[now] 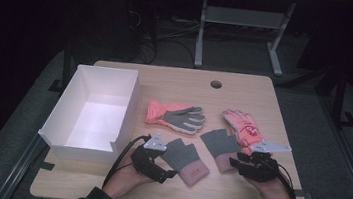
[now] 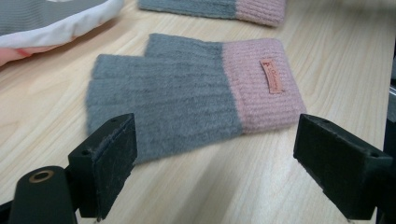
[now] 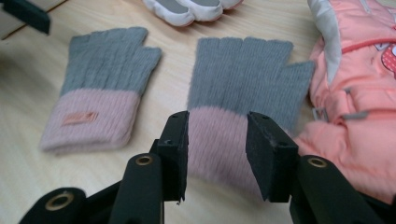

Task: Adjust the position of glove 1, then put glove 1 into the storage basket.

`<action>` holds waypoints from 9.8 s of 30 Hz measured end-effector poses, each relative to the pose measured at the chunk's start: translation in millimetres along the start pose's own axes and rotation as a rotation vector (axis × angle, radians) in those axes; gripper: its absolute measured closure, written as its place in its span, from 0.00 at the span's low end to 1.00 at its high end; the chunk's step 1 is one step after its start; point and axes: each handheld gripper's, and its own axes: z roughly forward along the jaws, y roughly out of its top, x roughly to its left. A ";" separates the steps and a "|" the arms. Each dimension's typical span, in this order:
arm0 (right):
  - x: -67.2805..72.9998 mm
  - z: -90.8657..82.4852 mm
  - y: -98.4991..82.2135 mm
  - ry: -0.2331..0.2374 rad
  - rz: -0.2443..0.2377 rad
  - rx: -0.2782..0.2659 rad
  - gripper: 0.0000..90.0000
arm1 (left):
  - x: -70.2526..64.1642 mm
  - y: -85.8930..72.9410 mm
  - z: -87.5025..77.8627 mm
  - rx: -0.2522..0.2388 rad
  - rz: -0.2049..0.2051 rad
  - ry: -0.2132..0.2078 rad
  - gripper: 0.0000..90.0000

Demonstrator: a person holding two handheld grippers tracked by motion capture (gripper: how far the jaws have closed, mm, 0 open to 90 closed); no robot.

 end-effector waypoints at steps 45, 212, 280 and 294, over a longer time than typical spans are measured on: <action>-17.3 59.8 20.0 0.007 0.040 0.123 0.98 | 4.1 -12.0 0.5 0.077 0.016 0.056 0.15; 18.2 -4.1 -38.3 0.093 -0.080 0.060 0.14 | -5.1 45.2 54.1 0.144 0.078 -0.029 0.15; 13.2 -0.4 -37.0 0.040 -0.078 0.050 0.13 | 5.8 66.4 23.1 0.173 -0.004 -0.148 0.69; 14.2 0.1 -37.0 0.046 -0.081 0.054 0.13 | 12.9 87.1 -7.6 0.126 -0.037 -0.141 0.69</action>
